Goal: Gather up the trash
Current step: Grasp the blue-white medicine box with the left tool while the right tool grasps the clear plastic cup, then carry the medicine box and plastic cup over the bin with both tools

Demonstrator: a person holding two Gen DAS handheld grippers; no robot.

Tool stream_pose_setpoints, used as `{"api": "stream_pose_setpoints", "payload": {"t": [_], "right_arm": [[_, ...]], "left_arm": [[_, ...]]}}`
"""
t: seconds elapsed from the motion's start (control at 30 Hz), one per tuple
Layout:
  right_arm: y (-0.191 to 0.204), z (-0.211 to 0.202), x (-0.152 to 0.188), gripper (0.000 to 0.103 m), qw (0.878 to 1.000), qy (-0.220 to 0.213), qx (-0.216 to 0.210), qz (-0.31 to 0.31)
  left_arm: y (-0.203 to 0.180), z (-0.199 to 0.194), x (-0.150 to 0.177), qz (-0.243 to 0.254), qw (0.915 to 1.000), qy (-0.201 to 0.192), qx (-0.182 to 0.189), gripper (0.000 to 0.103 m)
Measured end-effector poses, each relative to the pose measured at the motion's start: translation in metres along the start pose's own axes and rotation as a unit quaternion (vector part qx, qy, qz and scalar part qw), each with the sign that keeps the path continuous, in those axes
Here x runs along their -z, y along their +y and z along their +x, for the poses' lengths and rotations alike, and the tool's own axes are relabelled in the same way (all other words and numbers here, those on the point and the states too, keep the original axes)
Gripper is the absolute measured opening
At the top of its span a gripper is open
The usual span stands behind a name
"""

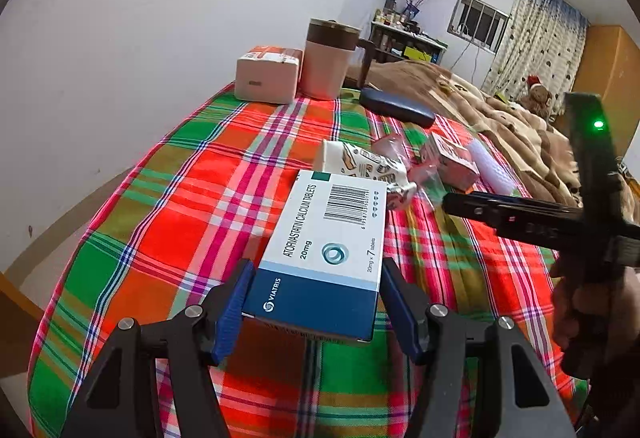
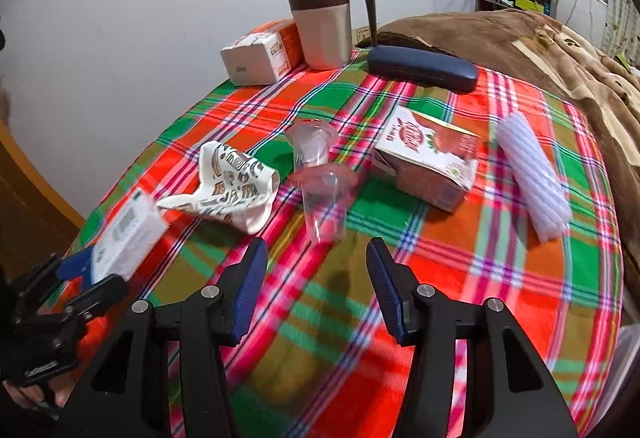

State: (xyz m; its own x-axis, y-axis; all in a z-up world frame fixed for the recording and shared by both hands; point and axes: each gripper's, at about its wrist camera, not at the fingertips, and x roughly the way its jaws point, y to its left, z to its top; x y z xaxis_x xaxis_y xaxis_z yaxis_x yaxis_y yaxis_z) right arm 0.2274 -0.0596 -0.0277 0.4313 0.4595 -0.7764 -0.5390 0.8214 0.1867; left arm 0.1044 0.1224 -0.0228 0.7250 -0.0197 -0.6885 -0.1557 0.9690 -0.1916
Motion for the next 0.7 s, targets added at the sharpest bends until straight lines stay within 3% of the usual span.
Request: {"api": "stream_pose_setpoints", "payload": {"t": [0.13,0.23,0.27,0.7], "right_arm": [[0.002,0.017,-0.008,0.047,1.0,0.009,0.004,-0.003],[0.002,0.027,-0.013,0.036,1.0,0.016,0.006,-0.002],[0.001,0.03,-0.013,0.028,1.0,0.019,0.008,-0.002],[-0.004,-0.016,0.005,0.027,1.0,-0.014,0.001,0.013]], "left_arm": [[0.005,0.004,-0.002,-0.006,1.0,0.002,0.003,0.063],[0.007,0.007,-0.003,-0.007,1.0,0.003,0.004,0.063],[0.007,0.008,-0.003,-0.007,1.0,0.003,0.004,0.063],[-0.011,-0.008,-0.001,0.004,0.9999,-0.007,0.01,0.063]]}}
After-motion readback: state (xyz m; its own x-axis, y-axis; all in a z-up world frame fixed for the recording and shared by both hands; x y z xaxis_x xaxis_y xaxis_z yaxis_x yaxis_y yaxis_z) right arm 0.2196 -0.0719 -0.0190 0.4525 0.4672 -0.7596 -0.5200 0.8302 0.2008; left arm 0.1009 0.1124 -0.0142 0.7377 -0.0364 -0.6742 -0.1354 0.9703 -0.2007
